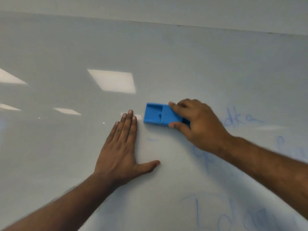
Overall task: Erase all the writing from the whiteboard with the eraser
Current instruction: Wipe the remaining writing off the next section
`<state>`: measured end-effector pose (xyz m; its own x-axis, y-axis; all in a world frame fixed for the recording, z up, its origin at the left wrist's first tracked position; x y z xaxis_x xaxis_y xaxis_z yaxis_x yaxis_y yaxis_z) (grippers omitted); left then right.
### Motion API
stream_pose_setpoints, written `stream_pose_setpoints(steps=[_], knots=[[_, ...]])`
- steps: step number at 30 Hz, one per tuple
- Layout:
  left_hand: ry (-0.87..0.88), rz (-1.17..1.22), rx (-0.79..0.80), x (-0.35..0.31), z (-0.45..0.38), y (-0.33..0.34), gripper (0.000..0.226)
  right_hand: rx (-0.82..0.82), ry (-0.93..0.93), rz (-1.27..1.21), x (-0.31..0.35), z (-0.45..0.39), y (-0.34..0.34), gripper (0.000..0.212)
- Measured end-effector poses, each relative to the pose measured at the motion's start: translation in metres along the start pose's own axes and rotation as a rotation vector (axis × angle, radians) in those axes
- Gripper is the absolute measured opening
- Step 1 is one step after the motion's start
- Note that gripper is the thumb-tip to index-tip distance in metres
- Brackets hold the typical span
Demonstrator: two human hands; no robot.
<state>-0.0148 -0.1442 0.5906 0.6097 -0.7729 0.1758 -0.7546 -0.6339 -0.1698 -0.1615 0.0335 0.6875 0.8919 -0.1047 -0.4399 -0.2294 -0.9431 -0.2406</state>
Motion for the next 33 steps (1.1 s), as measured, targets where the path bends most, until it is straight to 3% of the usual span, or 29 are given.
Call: stream_pose_setpoints(steps=[5,8,14,18,24,28,30,33], knots=[[0.012,0.004,0.012,0.0,0.0,-0.001,0.128,0.175,-0.166,0.037,0.012,0.032,0.006,0.058],[0.012,-0.004,0.021,-0.001,0.0,-0.001,0.127,0.183,-0.228,0.105,-0.003,0.035,-0.007,0.057],[0.002,-0.036,0.036,-0.002,-0.001,-0.002,0.125,-0.083,0.083,0.187,-0.072,0.019,-0.05,0.062],[0.004,-0.044,0.04,-0.002,-0.002,-0.002,0.124,-0.127,0.262,0.055,-0.083,0.017,-0.052,0.055],[-0.003,-0.057,0.042,-0.006,-0.005,-0.002,0.12,0.062,0.018,0.036,-0.042,0.061,-0.033,0.061],[0.047,-0.062,0.025,-0.013,-0.014,-0.005,0.118,0.142,-0.149,0.125,-0.048,0.076,-0.038,0.058],[0.08,-0.057,-0.003,-0.023,-0.021,-0.009,0.116,0.116,-0.137,0.173,-0.065,0.071,-0.045,0.06],[0.1,-0.042,-0.033,-0.041,-0.036,-0.012,0.114,-0.035,0.041,0.19,-0.097,0.055,-0.062,0.062]])
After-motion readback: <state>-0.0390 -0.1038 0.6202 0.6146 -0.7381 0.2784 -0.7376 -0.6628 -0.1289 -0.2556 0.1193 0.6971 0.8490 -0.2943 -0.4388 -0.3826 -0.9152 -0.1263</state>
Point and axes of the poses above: each hand's wrist, its own z-axis away from the middle knuckle, its own y-axis out of the palm, x = y × z, the point moved 1 cm from there along -z, towards the middle knuckle, and after that the axes turned 3 degrees about -z, right-handed, at the moved point
